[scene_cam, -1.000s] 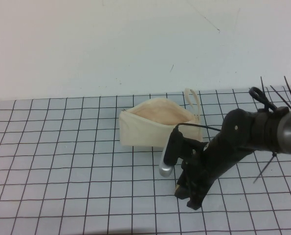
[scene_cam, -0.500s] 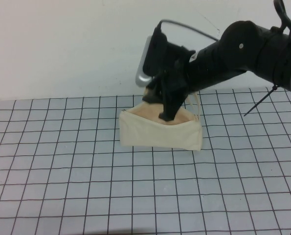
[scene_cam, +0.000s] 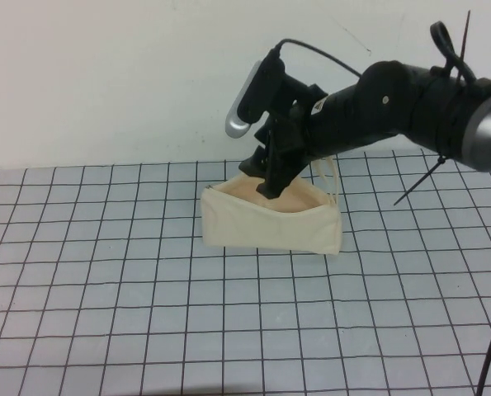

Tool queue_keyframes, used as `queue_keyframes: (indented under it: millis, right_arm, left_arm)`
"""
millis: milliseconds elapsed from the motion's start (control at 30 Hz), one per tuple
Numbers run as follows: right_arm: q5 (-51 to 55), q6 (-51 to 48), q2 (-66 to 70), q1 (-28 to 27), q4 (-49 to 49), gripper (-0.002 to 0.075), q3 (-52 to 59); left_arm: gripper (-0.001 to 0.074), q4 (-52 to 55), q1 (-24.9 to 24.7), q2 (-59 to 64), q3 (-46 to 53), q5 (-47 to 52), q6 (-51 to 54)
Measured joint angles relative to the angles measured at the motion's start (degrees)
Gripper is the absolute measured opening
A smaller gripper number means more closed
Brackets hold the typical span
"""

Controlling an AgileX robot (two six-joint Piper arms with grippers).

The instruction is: Put eraser into pencil case

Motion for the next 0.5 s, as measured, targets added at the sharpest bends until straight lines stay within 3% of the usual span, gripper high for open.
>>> queue_keyframes:
  millis: [133,333,500]
  right_arm:
    - [2.4,0.2,-1.8,0.0,-4.2,0.0371,-2.0]
    - [14.7,7.5,-8.4,0.0,-13.2,0.0078,-6.9]
    - [27.1,19.2,-14.8,0.0,-24.6,0.0014,-9.4]
  left_arm:
    - [-0.0001,0.0,0.0,0.0,0.0,0.0,0.0]
    - [-0.0001,0.0,0.0,0.0,0.0,0.0,0.0]
    - [-0.0001,0.0,0.0,0.0,0.0,0.0,0.0]
